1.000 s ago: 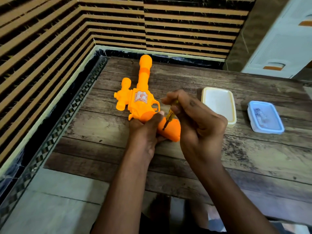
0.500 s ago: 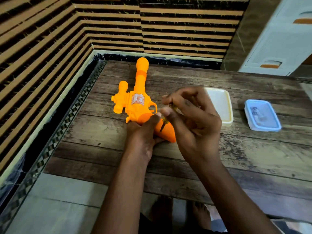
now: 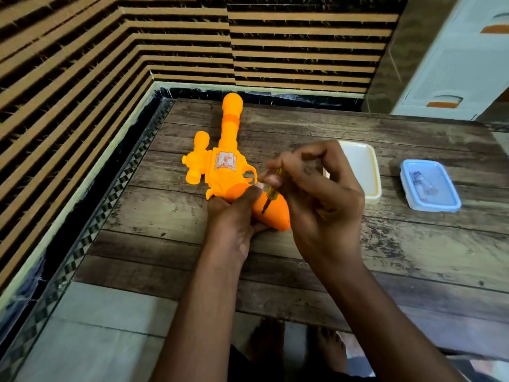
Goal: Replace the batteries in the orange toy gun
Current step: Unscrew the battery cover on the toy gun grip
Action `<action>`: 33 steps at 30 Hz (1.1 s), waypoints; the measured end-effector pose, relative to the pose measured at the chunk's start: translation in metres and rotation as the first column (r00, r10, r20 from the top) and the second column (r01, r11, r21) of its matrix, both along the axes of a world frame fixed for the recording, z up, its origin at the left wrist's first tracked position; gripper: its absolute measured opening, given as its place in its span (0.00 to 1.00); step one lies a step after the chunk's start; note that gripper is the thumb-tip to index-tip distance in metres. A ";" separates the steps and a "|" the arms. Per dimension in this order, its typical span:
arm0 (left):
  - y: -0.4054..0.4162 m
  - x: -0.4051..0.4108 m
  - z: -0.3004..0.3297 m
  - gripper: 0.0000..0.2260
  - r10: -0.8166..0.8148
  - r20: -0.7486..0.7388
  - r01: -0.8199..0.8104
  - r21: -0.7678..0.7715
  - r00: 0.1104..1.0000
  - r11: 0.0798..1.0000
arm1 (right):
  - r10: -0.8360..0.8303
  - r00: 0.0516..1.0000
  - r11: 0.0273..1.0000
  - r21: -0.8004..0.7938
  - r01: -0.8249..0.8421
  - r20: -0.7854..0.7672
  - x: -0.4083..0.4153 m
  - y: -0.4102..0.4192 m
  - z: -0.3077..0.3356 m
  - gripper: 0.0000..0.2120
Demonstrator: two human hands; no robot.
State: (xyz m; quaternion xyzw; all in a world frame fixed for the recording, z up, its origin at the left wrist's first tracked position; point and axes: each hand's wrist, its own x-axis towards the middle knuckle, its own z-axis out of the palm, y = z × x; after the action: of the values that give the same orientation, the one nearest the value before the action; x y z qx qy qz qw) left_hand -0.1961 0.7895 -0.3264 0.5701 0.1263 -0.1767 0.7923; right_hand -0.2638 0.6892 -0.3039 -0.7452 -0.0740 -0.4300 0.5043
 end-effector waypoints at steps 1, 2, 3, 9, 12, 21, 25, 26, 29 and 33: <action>0.000 0.000 0.000 0.07 0.007 -0.006 -0.007 -0.006 1.000 1.000 | -0.028 1.000 1.000 -0.006 0.028 0.012 0.001 0.001 -0.001 0.08; 0.000 0.000 0.000 0.07 0.009 -0.008 -0.009 -0.008 1.000 1.000 | -0.054 0.999 0.998 -0.015 0.054 0.010 0.002 0.002 -0.002 0.10; 0.000 0.000 0.000 0.07 0.008 -0.007 -0.008 -0.009 1.000 1.000 | -0.064 0.998 0.998 -0.024 0.064 0.001 0.002 0.002 -0.001 0.13; 0.001 -0.001 0.001 0.07 0.015 -0.020 -0.015 -0.013 1.000 1.000 | -0.024 0.999 0.998 -0.053 0.022 -0.023 -0.002 0.002 0.000 0.10; 0.002 0.000 0.001 0.07 0.015 -0.023 -0.015 0.006 1.000 1.000 | -0.089 0.996 0.995 -0.050 0.089 0.007 -0.001 0.004 0.000 0.06; 0.000 -0.001 0.002 0.07 0.027 -0.010 -0.027 0.001 1.000 1.000 | -0.041 0.998 0.998 -0.059 0.038 -0.050 -0.002 -0.001 0.002 0.10; 0.000 -0.002 0.004 0.06 0.019 -0.009 -0.019 0.009 1.000 1.000 | -0.032 1.000 0.999 -0.006 0.032 -0.001 0.003 0.002 0.002 0.09; 0.000 -0.002 0.004 0.07 0.019 -0.008 -0.019 -0.001 1.000 1.000 | -0.041 0.999 0.999 -0.014 0.041 0.000 0.003 0.001 0.002 0.10; 0.001 -0.003 0.005 0.07 0.022 -0.005 -0.022 -0.003 1.000 1.000 | -0.035 0.999 0.999 -0.036 0.034 -0.033 0.000 0.000 0.002 0.13; 0.000 -0.002 0.003 0.07 0.012 -0.007 -0.012 0.018 1.000 1.000 | -0.027 1.000 0.998 -0.061 0.026 -0.014 0.000 0.002 0.003 0.08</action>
State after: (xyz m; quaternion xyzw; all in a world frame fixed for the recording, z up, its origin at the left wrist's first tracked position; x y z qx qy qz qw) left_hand -0.1981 0.7900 -0.3237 0.5760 0.1339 -0.1726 0.7877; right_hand -0.2638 0.6910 -0.3007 -0.7643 -0.0735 -0.4288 0.4761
